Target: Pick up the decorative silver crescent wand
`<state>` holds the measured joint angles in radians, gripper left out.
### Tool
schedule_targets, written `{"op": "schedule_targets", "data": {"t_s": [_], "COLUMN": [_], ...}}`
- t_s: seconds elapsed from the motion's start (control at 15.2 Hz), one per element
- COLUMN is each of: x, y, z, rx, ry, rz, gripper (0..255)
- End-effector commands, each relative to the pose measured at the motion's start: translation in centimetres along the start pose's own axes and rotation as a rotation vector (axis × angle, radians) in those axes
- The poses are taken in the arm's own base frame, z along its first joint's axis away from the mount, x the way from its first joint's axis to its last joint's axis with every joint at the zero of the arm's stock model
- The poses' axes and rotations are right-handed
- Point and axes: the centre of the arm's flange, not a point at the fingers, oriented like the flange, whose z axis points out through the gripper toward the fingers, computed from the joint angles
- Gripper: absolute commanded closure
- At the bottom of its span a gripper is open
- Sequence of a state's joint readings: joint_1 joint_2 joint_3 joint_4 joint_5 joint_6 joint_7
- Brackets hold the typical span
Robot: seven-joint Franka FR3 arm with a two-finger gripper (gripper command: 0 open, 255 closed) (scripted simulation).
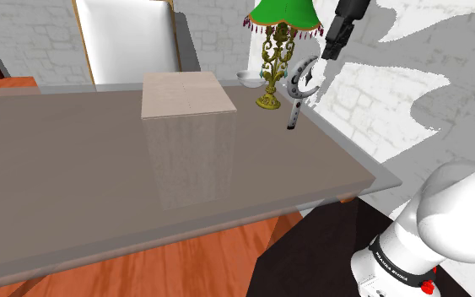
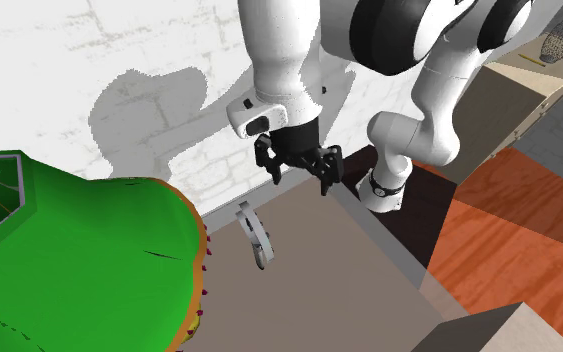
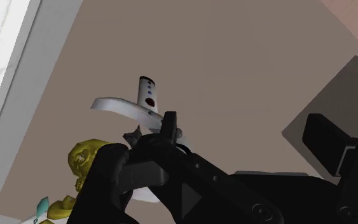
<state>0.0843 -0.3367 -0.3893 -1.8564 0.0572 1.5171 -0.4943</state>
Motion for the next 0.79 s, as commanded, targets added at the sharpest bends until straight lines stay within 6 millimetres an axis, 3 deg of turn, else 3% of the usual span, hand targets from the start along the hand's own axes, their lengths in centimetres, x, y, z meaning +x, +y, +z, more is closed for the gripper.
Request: {"op": "schedule_targets", "data": {"t_s": [0.0, 0.33, 0.73], "x": [2.1, 7.2, 7.4], "y": [2.6, 8.5, 9.4], "z": [-0.4, -0.4, 2.2], "rx": [0.032, 0.115, 0.121], "ry": [-0.01, -0.035, -0.036], "rz": [-0.05, -0.161, -0.168], "gripper": [0, 0, 0]}}
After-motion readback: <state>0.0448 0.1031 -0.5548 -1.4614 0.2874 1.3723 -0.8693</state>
